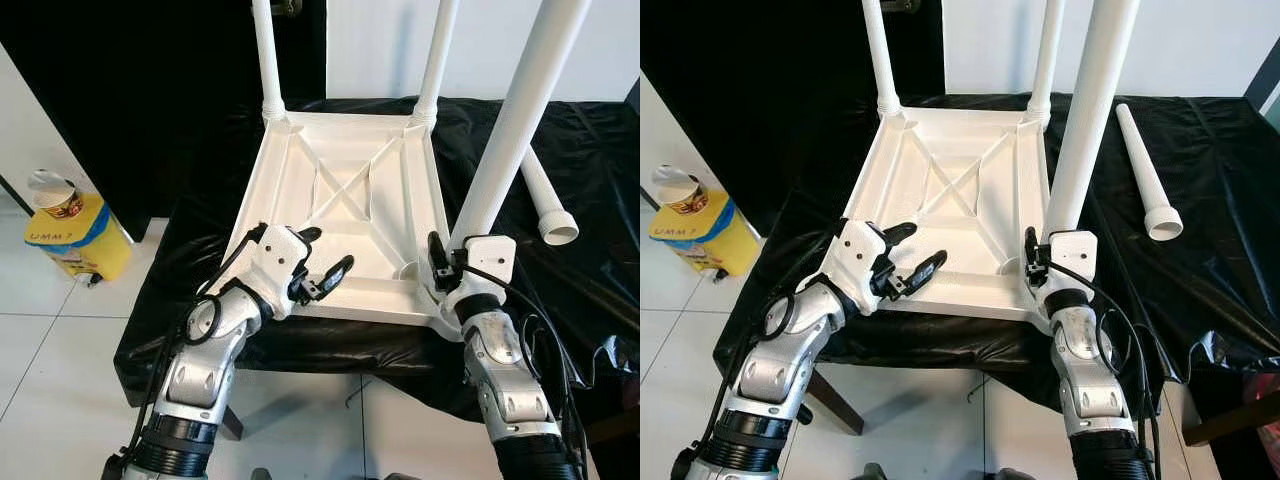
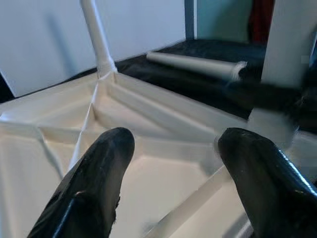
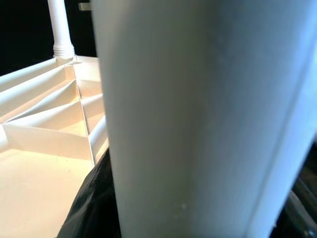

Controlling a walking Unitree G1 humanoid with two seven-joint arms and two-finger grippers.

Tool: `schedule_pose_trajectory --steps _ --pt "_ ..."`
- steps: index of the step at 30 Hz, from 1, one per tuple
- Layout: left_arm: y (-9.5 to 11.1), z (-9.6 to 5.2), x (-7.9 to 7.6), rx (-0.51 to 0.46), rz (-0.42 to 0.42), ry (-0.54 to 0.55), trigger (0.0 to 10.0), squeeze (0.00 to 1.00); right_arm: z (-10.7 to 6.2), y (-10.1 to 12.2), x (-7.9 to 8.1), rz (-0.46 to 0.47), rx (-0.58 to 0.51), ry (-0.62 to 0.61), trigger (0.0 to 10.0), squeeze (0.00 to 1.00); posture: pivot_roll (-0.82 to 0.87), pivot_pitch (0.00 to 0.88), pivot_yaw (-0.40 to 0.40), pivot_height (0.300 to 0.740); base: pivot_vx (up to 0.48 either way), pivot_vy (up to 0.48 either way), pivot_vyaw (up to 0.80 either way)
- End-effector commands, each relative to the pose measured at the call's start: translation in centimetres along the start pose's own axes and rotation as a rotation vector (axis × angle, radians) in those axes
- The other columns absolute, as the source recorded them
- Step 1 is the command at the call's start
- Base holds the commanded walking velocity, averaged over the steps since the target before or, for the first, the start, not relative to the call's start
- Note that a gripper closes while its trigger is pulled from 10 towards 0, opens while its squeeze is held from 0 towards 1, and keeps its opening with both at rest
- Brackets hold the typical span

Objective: Building children table

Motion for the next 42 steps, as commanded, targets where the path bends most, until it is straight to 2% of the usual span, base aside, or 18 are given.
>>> schedule_pose_trajectory --steps 1,2,5,12,14,16,20,29,42 --pt "0.0 -0.2 -1.7 0.01 -0.043 -0.153 10.0 0.0 -0.2 0.7 0.0 -0.053 -0.057 0.014 10.0 0.0 0.03 0.033 -0.01 0.74 0.0 0.0 0.0" --pt "0.0 -0.2 -1.7 0.01 -0.043 -0.153 10.0 0.0 -0.2 0.7 0.0 -0.053 -0.057 0.014 10.0 0.0 0.03 0.033 -0.01 0.74 0.0 0.0 0.0" --pt "0.1 -0.6 -3.0 0.013 -0.054 -0.24 10.0 0.0 -0.8 0.6 -0.2 -0.05 -0.058 0.012 10.0 0.0 0.03 0.035 -0.014 0.74 0.0 0.0 0.0" --pt "-0.2 -1.1 -3.7 0.04 -0.033 -0.299 10.0 0.0 -1.5 0.2 0.0 -0.037 -0.04 0.025 10.0 0.0 0.03 0.034 -0.015 0.74 0.0 0.0 0.0" --pt "-0.7 -1.7 -4.2 0.084 -0.023 -0.348 10.0 0.0 -2.4 -0.5 -0.1 -0.028 -0.007 0.025 10.0 0.0 0.02 0.038 -0.015 0.74 0.0 0.0 0.0" --pt "-0.7 -1.7 -4.2 0.084 -0.023 -0.348 10.0 0.0 -2.4 -0.5 -0.1 -0.028 -0.007 0.025 10.0 0.0 0.02 0.038 -0.015 0.74 0.0 0.0 0.0" --pt "-1.4 -1.9 -4.2 0.128 -0.016 -0.364 10.0 0.0 -3.1 -2.0 0.0 -0.011 0.037 0.033 10.0 0.0 0.02 0.04 -0.009 0.74 0.0 0.0 0.0" --pt "-1.4 -1.8 -4.2 0.129 -0.002 -0.357 10.0 0.0 -3.9 -3.0 0.3 -0.012 0.059 0.063 10.0 0.0 0.02 0.038 -0.008 0.74 0.0 0.0 0.0" --pt "-1.2 -1.6 -3.9 0.122 0.015 -0.337 10.0 0.0 -3.5 -4.2 0.6 0.006 0.083 0.188 10.0 0.0 0.02 0.028 -0.01 0.74 0.0 0.0 0.0"
Point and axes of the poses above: a point about 5 cm out from each wrist's last joint towards the gripper, its own z axis pointing out of the wrist towards the gripper, its own y axis along the axis of the wrist's last joint, x = y × z, the point moved 3 cm from there along z, pointing out of the wrist towards the gripper, and after that the axes turned 8 degrees about -z, right-handed, at the moved point
